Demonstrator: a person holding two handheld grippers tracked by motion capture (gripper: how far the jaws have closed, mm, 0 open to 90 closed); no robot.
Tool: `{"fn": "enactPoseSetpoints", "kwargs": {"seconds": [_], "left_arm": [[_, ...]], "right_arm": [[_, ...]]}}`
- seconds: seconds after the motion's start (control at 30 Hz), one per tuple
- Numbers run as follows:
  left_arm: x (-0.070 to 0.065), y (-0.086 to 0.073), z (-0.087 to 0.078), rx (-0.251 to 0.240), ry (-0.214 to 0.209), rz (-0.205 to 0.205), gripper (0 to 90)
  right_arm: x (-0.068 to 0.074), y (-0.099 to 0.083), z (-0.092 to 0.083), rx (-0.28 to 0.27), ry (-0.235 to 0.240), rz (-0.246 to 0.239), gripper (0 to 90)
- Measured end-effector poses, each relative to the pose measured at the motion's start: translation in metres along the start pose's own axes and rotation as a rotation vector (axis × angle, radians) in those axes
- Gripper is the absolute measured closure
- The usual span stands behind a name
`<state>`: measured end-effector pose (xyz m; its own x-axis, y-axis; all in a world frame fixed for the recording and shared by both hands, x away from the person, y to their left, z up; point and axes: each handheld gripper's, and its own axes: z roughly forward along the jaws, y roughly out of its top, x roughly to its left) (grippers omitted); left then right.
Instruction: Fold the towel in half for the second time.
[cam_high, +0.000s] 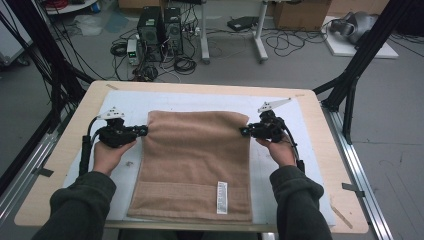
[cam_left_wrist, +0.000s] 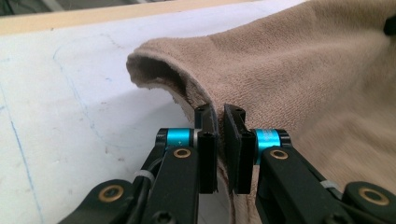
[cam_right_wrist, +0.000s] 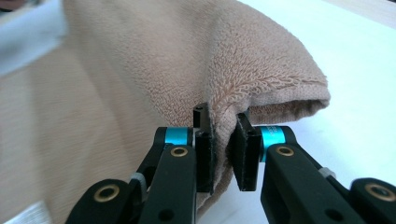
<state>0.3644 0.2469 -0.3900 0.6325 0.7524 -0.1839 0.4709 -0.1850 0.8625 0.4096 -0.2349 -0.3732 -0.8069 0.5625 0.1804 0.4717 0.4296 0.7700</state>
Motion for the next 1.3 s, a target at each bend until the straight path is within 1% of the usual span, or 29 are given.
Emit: {"fn": "enactPoseSetpoints", "kwargs": {"seconds": [0.07, 0.1, 0.17, 0.2, 0.23, 0.3, 0.33, 0.37, 0.4, 0.43, 0.5, 0.53, 0.57, 0.6, 0.63, 0.67, 0.73, 0.77, 0.83, 0.87, 0.9, 0.97, 1.03, 1.1, 1.2, 1.3], "left_arm": [[-0.008, -0.006, -0.01, -0.003, -0.017, 0.019, 83.8], [-0.011, -0.011, -0.015, -0.01, -0.022, 0.02, 83.8], [-0.019, -0.022, -0.023, 0.0, -0.037, 0.032, 83.8], [-0.023, -0.031, -0.026, 0.009, -0.041, 0.042, 83.8], [-0.025, -0.036, -0.028, 0.018, -0.047, 0.044, 83.8], [-0.031, -0.051, -0.032, 0.042, -0.061, 0.05, 83.9], [-0.032, -0.054, -0.033, 0.047, -0.063, 0.055, 83.9], [-0.035, -0.062, -0.034, 0.057, -0.069, 0.05, 83.9], [-0.037, -0.069, -0.034, 0.071, -0.074, 0.051, 83.9], [-0.038, -0.073, -0.034, 0.08, -0.077, 0.048, 83.9], [-0.038, -0.082, -0.034, 0.094, -0.085, 0.036, 83.9], [-0.038, -0.083, -0.034, 0.086, -0.086, 0.025, 83.7], [-0.038, -0.084, -0.034, 0.084, -0.086, 0.018, 83.5], [-0.038, -0.083, -0.034, 0.088, -0.085, 0.021, 83.0], [-0.038, -0.082, -0.034, 0.092, -0.084, 0.021, 81.8], [-0.039, -0.081, -0.034, 0.092, -0.079, 0.021, 79.2], [-0.038, -0.077, -0.037, 0.101, -0.075, 0.029, 71.6], [-0.037, -0.075, -0.038, 0.099, -0.072, 0.025, 67.8], [-0.035, -0.073, -0.041, 0.104, -0.055, 0.032, 60.7], [-0.034, -0.072, -0.043, 0.108, -0.046, 0.033, 58.2], [-0.033, -0.071, -0.045, 0.115, -0.038, 0.041, 56.9], [-0.032, -0.068, -0.047, 0.109, -0.026, 0.041, 53.8], [-0.03, -0.062, -0.051, 0.099, -0.023, 0.038, 51.3], [-0.029, -0.056, -0.051, 0.095, -0.015, 0.043, 49.4], [-0.028, -0.043, -0.046, 0.105, -0.008, 0.067, 47.2], [-0.026, -0.031, -0.038, 0.09, -0.001, 0.072, 46.7]], "right_arm": [[0.012, -0.002, -0.008, 0.012, 0.014, -0.014, 81.5], [0.018, -0.004, -0.011, 0.02, 0.026, -0.019, 81.4], [0.029, -0.013, -0.015, 0.039, 0.052, -0.02, 81.2], [0.031, -0.018, -0.016, 0.045, 0.069, -0.008, 81.2], [0.035, -0.026, -0.015, 0.05, 0.088, 0.001, 81.2], [0.04, -0.039, -0.014, 0.067, 0.112, 0.018, 81.2], [0.043, -0.045, -0.012, 0.077, 0.12, 0.016, 81.2], [0.044, -0.048, -0.011, 0.084, 0.124, 0.017, 81.2], [0.048, -0.056, -0.009, 0.1, 0.124, 0.017, 81.2], [0.048, -0.063, -0.006, 0.105, 0.128, 0.027, 81.1], [0.048, -0.073, -0.002, 0.105, 0.132, 0.054, 80.8], [0.047, -0.079, 0.001, 0.095, 0.139, 0.068, 80.5], [0.047, -0.082, 0.002, 0.092, 0.142, 0.077, 80.0], [0.046, -0.084, 0.003, 0.079, 0.143, 0.076, 78.8], [0.046, -0.085, 0.003, 0.071, 0.139, 0.086, 74.0], [0.046, -0.085, 0.002, 0.071, 0.13, 0.094, 69.7], [0.046, -0.082, -0.001, 0.06, 0.117, 0.091, 61.1], [0.045, -0.08, -0.004, 0.053, 0.104, 0.091, 55.6], [0.045, -0.077, -0.008, 0.062, 0.093, 0.097, 49.4], [0.044, -0.076, -0.011, 0.064, 0.081, 0.09, 45.9], [0.044, -0.074, -0.013, 0.069, 0.066, 0.088, 44.3], [0.042, -0.072, -0.019, 0.078, 0.046, 0.085, 41.6], [0.04, -0.069, -0.024, 0.068, 0.023, 0.076, 39.8], [0.039, -0.064, -0.029, 0.062, 0.005, 0.074, 36.8], [0.036, -0.055, -0.029, 0.055, -0.02, 0.065, 36.0], [0.031, -0.042, -0.021, 0.058, -0.022, 0.058, 35.2]]}}
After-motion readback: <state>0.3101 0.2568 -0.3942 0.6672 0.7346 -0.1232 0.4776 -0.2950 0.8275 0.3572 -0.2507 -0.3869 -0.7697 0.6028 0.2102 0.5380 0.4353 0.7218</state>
